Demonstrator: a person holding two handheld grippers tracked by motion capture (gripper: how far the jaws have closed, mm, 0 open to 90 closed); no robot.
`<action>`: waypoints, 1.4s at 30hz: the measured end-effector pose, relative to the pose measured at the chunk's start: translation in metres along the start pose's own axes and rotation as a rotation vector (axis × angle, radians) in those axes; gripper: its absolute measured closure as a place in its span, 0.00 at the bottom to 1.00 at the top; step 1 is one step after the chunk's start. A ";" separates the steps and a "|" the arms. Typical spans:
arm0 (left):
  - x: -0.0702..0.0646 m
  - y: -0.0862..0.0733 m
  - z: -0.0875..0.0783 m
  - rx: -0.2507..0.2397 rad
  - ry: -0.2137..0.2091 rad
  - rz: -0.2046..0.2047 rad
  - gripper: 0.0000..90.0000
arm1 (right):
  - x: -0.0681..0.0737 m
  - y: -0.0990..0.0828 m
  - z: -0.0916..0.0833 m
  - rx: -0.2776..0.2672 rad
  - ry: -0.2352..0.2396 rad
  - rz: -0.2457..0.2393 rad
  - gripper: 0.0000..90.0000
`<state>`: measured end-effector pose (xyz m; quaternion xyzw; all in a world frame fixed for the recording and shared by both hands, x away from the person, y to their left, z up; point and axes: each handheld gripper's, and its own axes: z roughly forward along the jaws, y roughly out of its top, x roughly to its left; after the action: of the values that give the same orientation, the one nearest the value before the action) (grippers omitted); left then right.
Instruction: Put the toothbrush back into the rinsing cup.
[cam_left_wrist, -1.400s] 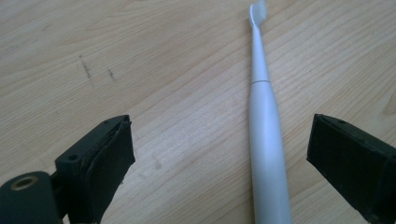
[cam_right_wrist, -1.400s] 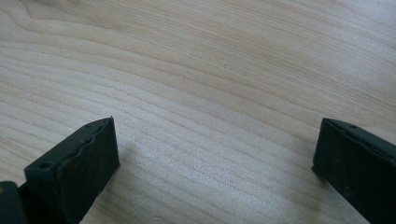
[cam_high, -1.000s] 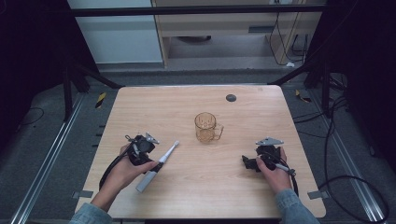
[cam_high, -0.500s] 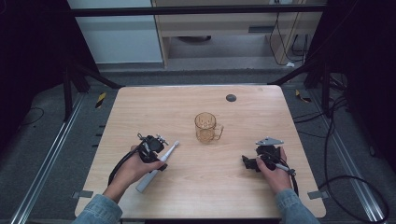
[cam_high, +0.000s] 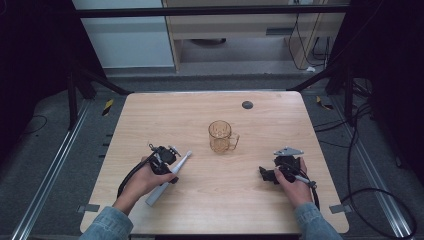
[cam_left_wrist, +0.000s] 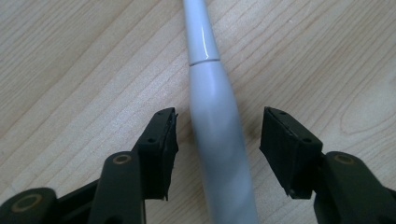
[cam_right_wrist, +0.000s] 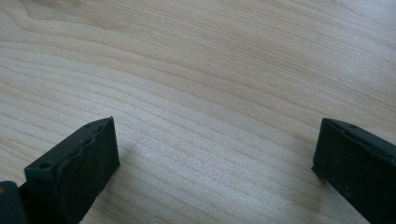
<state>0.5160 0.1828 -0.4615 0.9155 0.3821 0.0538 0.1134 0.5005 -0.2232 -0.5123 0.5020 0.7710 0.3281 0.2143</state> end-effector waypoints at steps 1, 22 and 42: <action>0.001 0.000 0.000 0.001 0.003 0.000 0.53 | 0.000 0.000 0.000 0.001 0.002 0.003 0.00; 0.006 0.000 0.004 0.005 -0.013 -0.013 0.61 | 0.000 0.000 0.000 0.001 0.002 0.003 0.00; 0.003 0.003 0.004 -0.001 0.000 0.008 0.70 | 0.000 0.000 0.000 0.001 0.002 0.003 0.00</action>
<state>0.5211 0.1821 -0.4646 0.9169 0.3785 0.0545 0.1138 0.5004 -0.2231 -0.5121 0.5029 0.7706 0.3286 0.2129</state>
